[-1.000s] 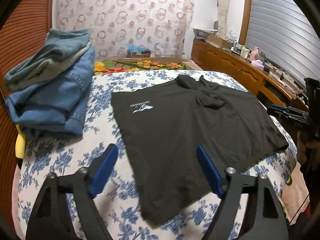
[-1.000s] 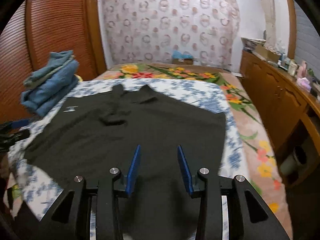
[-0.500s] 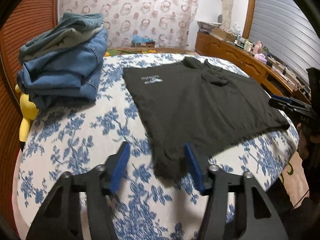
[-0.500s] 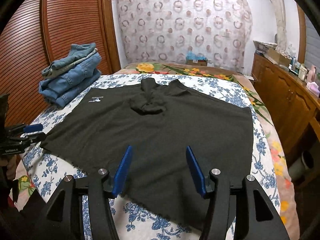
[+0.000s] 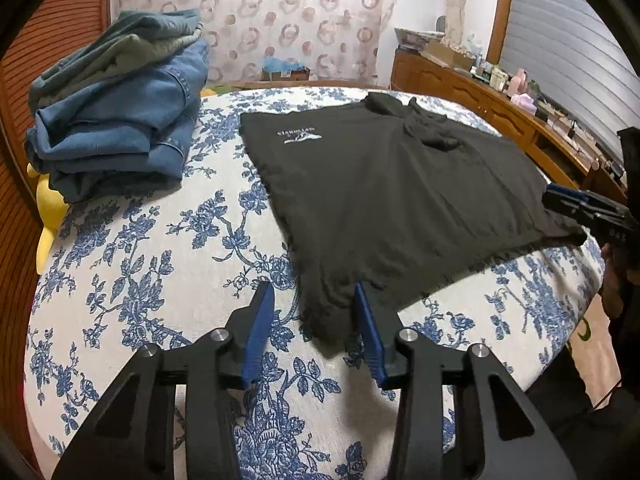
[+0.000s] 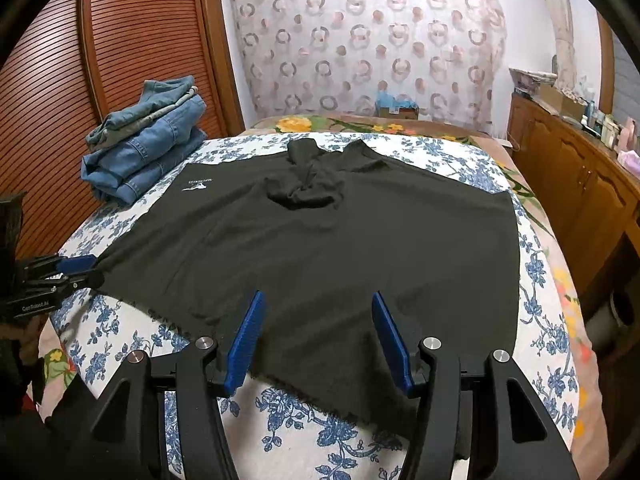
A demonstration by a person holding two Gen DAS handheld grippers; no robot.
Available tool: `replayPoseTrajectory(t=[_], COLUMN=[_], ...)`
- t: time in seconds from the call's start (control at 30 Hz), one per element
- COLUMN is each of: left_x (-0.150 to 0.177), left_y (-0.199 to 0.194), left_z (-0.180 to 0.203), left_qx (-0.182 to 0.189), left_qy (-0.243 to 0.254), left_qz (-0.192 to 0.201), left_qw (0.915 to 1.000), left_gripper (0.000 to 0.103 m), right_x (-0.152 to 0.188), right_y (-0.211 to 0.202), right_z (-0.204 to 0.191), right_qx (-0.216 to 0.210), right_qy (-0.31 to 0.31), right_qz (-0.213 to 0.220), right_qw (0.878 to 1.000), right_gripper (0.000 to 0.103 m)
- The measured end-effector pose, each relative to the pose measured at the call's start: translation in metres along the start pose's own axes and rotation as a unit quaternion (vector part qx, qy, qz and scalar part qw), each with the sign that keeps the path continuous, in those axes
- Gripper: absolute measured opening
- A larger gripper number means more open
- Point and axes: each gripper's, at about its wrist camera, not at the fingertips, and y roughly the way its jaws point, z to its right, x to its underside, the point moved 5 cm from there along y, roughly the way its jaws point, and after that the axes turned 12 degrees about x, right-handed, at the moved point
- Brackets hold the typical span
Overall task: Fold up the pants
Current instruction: 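Close the left gripper on the shirt's side edge, then lift and fold the gripped side over the shirt's middle, then open the left gripper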
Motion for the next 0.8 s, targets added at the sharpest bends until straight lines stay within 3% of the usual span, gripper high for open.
replayPoseTrajectory(t=[0.1,0.23,0.33,0.8], left_x=[-0.003,-0.004,-0.011,-0.064], left_y=[0.002,0.005,0.006,0.005], left_z=[0.001,0.004,0.006,0.055], left_qx=[0.002,0.007,0.01,0.024], left_qy=[0.0,0.004,0.012,0.07], left_qz=[-0.002,-0.007,-0.009,0.014], left_qw=[1.0,0.9999,0.9998,0.9972], left_gripper=[0.039,0.017,0.008,0.004], right_x=[0.002,0.008,0.01,0.023], right_y=[0.001,0.002,0.002,-0.006], right_z=[0.0,0.001,0.002,0.02], right_qx=[-0.004,-0.003,-0.004,-0.02], right_qy=[0.006,0.006,0.009,0.041], right_qz=[0.0,-0.003,-0.005,0.007], right_qw=[1.0,1.0,1.0,0.999], right_gripper=[0.058,0.058,0.058,0.06])
